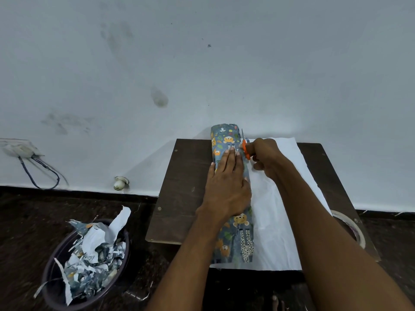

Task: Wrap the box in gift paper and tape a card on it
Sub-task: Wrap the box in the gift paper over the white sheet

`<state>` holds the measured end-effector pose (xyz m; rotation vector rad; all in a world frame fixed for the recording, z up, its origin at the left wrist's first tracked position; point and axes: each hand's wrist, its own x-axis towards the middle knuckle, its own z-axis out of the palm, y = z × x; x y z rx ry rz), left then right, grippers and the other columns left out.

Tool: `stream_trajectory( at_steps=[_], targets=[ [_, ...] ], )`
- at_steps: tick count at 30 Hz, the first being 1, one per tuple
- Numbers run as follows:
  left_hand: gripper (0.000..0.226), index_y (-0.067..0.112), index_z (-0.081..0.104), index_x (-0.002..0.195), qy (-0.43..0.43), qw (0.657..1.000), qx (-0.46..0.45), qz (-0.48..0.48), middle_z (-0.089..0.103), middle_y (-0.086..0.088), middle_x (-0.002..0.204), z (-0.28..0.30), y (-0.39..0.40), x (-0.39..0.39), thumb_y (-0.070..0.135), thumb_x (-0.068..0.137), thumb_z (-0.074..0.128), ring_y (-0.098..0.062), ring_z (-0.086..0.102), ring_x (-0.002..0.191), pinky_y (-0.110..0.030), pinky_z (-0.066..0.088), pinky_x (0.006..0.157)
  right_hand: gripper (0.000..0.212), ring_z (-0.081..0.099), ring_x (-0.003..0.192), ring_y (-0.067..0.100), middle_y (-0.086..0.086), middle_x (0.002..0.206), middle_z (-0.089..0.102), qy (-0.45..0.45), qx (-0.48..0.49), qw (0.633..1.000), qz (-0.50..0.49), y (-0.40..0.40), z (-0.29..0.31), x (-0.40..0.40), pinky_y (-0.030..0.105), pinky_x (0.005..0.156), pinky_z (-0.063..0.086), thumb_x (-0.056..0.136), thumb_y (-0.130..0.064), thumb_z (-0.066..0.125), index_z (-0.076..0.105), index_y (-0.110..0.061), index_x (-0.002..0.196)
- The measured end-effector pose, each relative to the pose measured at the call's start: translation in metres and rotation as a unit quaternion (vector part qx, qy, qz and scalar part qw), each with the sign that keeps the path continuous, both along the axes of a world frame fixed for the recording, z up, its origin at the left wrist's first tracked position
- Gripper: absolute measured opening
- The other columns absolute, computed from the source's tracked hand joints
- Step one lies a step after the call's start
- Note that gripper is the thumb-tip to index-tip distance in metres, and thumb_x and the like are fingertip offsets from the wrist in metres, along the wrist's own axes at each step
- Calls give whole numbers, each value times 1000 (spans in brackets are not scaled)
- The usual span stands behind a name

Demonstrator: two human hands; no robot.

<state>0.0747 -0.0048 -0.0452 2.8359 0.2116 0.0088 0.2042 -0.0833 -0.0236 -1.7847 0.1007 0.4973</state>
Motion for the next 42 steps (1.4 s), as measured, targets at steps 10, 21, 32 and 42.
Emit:
stream_trajectory(
  at_steps=[10,21,32,42],
  targets=[
    [66,14,-5,162,-4,1000,6,-2,-11,-2,170,0,1,0,33,108,28,-17,-13,156,-43,-4,125,13,38,57,16,12,70,57,-6,-35,999,-1,-8,5,-10,27,53,32,87,3,60,72,5,91],
    [65,12,2,162,-15,1000,-1,-3,-7,-2,170,-1,2,-1,28,107,32,-17,-9,156,-46,1,126,16,48,57,9,15,75,66,-121,-42,992,-2,-80,14,-30,29,58,31,92,-7,64,74,6,92],
    [80,11,3,162,-3,1000,23,-2,-5,-2,171,1,2,0,39,87,8,-17,-6,157,-46,7,125,15,67,51,21,18,63,71,-146,-291,943,69,-120,6,-30,33,59,60,75,-10,76,75,4,71],
    [63,12,1,162,2,1000,13,-4,-6,-2,170,0,1,2,32,106,24,-17,-8,156,-46,4,126,17,51,50,17,6,57,55,-226,-401,879,122,-87,2,-29,22,43,31,68,-4,67,52,-3,61]
  ],
)
